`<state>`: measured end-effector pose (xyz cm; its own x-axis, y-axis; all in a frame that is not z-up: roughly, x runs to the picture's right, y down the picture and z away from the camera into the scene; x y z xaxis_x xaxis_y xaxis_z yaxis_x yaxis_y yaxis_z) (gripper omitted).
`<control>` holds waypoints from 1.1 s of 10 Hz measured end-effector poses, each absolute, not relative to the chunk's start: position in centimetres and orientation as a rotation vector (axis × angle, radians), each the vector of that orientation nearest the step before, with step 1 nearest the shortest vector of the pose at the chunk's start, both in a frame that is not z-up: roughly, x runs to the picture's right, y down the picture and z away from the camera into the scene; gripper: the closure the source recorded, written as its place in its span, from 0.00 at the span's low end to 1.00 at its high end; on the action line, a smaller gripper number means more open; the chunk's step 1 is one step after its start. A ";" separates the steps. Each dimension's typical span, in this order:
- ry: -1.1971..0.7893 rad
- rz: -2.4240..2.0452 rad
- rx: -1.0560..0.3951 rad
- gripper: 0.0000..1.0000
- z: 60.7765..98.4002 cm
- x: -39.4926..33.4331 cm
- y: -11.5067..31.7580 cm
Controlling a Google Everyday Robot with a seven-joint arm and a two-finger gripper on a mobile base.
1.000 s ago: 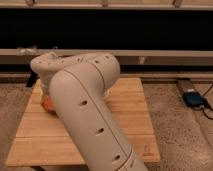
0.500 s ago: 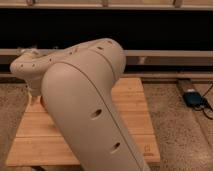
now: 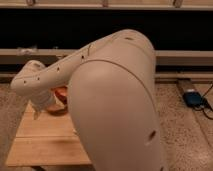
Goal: Move the arm in a circular motion
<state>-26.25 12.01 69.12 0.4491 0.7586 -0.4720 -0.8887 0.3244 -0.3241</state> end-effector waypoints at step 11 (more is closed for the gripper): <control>0.564 1.538 -0.547 0.20 73.3 -4.3 14.1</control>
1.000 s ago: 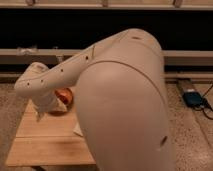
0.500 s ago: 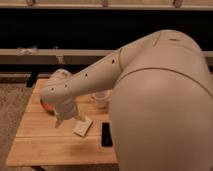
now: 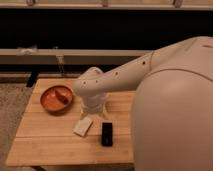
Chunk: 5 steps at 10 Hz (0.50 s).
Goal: Move the arm in a circular motion
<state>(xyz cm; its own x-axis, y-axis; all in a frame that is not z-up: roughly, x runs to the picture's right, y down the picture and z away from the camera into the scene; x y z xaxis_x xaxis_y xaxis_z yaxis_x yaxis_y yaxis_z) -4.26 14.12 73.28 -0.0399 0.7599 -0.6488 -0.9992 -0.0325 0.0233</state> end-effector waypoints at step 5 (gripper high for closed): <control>0.627 1.694 -0.486 0.20 77.0 5.2 9.6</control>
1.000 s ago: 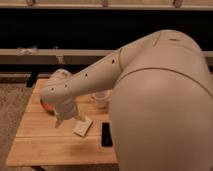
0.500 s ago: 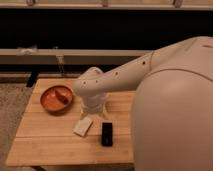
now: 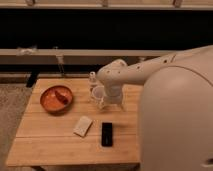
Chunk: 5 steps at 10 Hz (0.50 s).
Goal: Move the arm in a circular motion
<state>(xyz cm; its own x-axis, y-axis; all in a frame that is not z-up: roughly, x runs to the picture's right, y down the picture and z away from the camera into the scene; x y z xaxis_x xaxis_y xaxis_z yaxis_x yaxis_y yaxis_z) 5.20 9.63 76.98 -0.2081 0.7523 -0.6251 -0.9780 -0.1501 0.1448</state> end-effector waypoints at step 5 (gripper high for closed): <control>0.600 1.757 -0.422 0.20 79.5 9.6 2.5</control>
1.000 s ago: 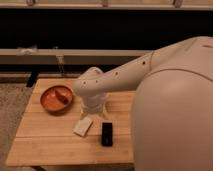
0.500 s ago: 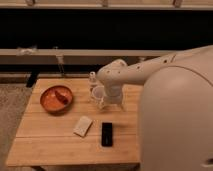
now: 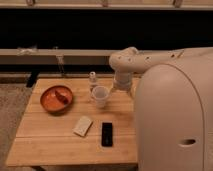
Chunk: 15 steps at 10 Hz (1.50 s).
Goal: Move the arm in a circular motion
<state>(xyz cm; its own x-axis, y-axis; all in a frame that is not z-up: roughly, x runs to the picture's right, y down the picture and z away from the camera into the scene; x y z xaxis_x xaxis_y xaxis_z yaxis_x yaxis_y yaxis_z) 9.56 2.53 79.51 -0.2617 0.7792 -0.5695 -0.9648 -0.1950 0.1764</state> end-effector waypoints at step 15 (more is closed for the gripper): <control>0.249 1.254 -0.458 0.20 78.3 -19.6 -11.7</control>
